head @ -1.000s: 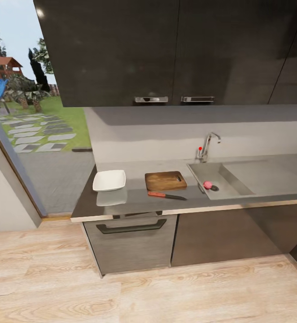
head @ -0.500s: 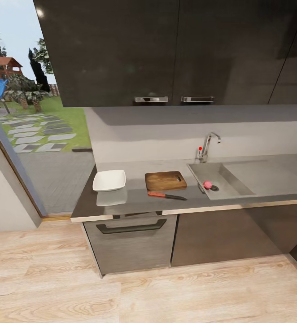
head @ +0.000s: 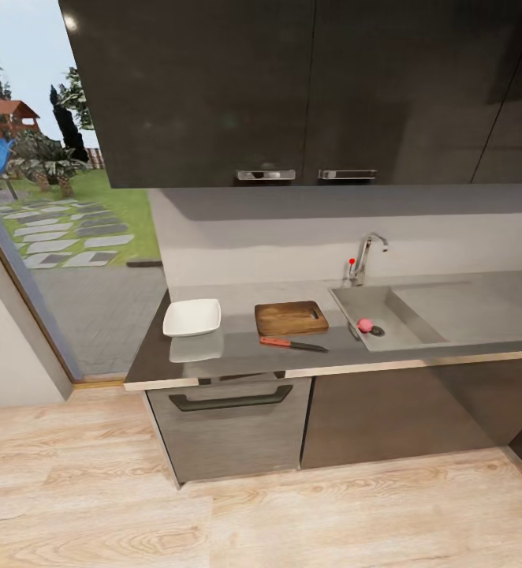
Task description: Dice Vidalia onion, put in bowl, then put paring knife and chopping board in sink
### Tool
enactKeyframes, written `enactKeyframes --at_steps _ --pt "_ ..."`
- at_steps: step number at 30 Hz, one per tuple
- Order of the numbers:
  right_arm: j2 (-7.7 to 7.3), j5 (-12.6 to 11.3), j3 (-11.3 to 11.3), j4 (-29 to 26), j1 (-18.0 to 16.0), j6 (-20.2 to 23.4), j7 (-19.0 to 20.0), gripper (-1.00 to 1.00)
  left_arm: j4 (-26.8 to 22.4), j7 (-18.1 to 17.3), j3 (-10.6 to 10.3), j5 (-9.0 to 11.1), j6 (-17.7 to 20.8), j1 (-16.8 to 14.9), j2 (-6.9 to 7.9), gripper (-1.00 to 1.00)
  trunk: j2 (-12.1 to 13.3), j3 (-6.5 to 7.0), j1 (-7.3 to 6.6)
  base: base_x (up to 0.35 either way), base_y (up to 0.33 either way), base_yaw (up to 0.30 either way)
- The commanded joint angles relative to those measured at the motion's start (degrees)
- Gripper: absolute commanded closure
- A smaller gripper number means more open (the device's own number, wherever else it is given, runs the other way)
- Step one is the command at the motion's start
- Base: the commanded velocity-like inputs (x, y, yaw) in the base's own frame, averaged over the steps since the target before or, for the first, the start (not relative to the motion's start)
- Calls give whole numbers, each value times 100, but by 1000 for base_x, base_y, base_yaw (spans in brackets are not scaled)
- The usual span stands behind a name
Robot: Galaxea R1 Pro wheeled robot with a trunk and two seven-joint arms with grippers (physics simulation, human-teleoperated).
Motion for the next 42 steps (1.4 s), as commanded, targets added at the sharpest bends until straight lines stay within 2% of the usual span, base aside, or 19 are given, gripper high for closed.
enactKeyframes --at_steps 1,5,7,9,11,14,16,21,24,25,27,31,38,42 --pt "9 38 -50 1 -2 -14 25 -100 -9 2 0 15 -4 2 0 -100 -11 -11 4 0 0 0" --pt "201 47 -64 -4 -5 -27 16 -100 -13 2 0 13 -4 2 1 -100 -11 -11 4 0 0 0" --pt "225 30 -106 -12 -4 -33 -22 -100 -14 2 0 16 -4 2 1 -100 -11 -11 4 0 0 0" --pt "233 -61 -252 -19 -3 -39 -207 -100 -15 2 0 14 -4 2 1 -100 -11 -11 4 0 -23 0" --pt "242 -157 -531 -20 -2 -136 -695 -100 -21 8 0 12 -4 2 1 -100 -11 -11 4 0 -146 0" --pt "259 -193 -716 -17 -4 -415 -1237 -100 -23 9 0 11 -6 2 1 -100 -11 -11 4 0 -232 0" --pt "260 -205 -761 -17 -6 -597 -1416 -100 -24 10 0 11 -9 2 1 -100 -11 -11 4 0 -269 0" --pt "194 -220 -807 -5 -3 -823 -1577 -100 -41 14 0 10 -13 2 1 -100 -11 -11 4 0 -290 0" --pt "89 -223 -808 3 -1 -849 -1589 -100 -47 19 3 11 -13 2 1 -100 -11 -11 4 0 -300 0" --pt "4 -223 -808 14 0 -858 -1587 -100 -49 23 2 12 -13 2 1 -100 -11 -11 4 0 -301 0" --pt "-153 -224 -802 24 187 -953 -1580 -100 -50 53 5 14 -13 2 1 -100 -11 -11 4 0 -302 0" --pt "-255 -224 -801 31 608 -1381 -1578 -100 -58 208 7 17 -13 2 1 -100 -11 -11 4 0 -302 0" --pt "-302 -224 -800 33 1548 -1614 -1572 -100 -61 304 2 19 -13 2 1 -100 -11 -11 4 0 -301 0" --pt "-304 -228 -816 12 1738 -1629 -1585 -100 -60 308 1 19 -16 2 1 -100 -11 -11 4 0 -281 0"
